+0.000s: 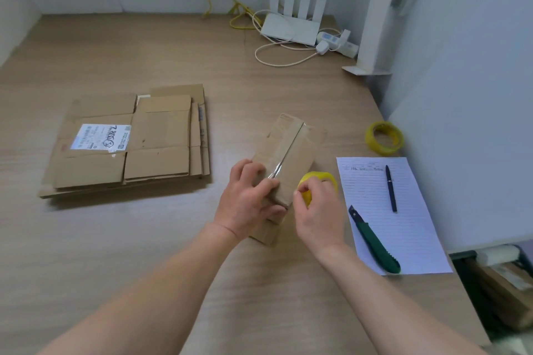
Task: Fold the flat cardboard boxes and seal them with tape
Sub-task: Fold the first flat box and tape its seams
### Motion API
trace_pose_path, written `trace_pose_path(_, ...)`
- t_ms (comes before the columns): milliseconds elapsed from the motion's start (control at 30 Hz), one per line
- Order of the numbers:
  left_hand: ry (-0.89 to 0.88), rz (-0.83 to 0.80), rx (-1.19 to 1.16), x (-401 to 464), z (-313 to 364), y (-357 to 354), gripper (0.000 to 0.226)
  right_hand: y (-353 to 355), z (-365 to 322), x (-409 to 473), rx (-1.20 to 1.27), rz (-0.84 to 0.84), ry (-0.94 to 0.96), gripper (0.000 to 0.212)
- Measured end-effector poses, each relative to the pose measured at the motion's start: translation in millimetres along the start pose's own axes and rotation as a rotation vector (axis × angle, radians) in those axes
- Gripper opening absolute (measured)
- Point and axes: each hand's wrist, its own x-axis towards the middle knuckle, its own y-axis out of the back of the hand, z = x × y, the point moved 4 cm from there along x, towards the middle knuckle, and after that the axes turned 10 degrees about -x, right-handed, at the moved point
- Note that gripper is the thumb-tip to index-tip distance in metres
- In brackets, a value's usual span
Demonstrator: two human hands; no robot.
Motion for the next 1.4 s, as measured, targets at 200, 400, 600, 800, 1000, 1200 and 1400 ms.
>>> trace_pose_path(200,0.072,-0.037,0.089,11.9,8.6,8.3,0.068,8.5,9.8,8.8,0.052,0.0,-0.04,0.021)
trace_pose_path(400,0.577,-0.301,0.273,52.1,32.5,-8.3,0.093,32.8,49.7,18.0,0.187,0.113,-0.357,0.013)
trace_pose_path(600,0.18,-0.769,0.207,57.1,14.9,6.9,0.087,60.3,85.5,25.8,0.182,0.172,-0.446,0.015)
trace_pose_path(800,-0.171,-0.691,0.429,60.1,19.6,34.7,0.073,55.4,97.3,15.4,0.141,0.007,-0.375,0.015)
trace_pose_path(1000,0.339,-0.339,0.069,37.8,37.0,31.2,0.036,40.5,76.5,8.9,0.148,-0.071,-0.21,0.02)
trace_pose_path(1200,0.364,-0.391,0.211,-9.1,74.9,-5.2,0.085,35.5,67.6,11.9,0.123,-0.143,-0.131,0.021)
trace_pose_path(1400,0.151,-0.641,0.161,16.8,46.0,4.3,0.074,44.4,66.5,4.9,0.103,-0.202,-0.073,0.023)
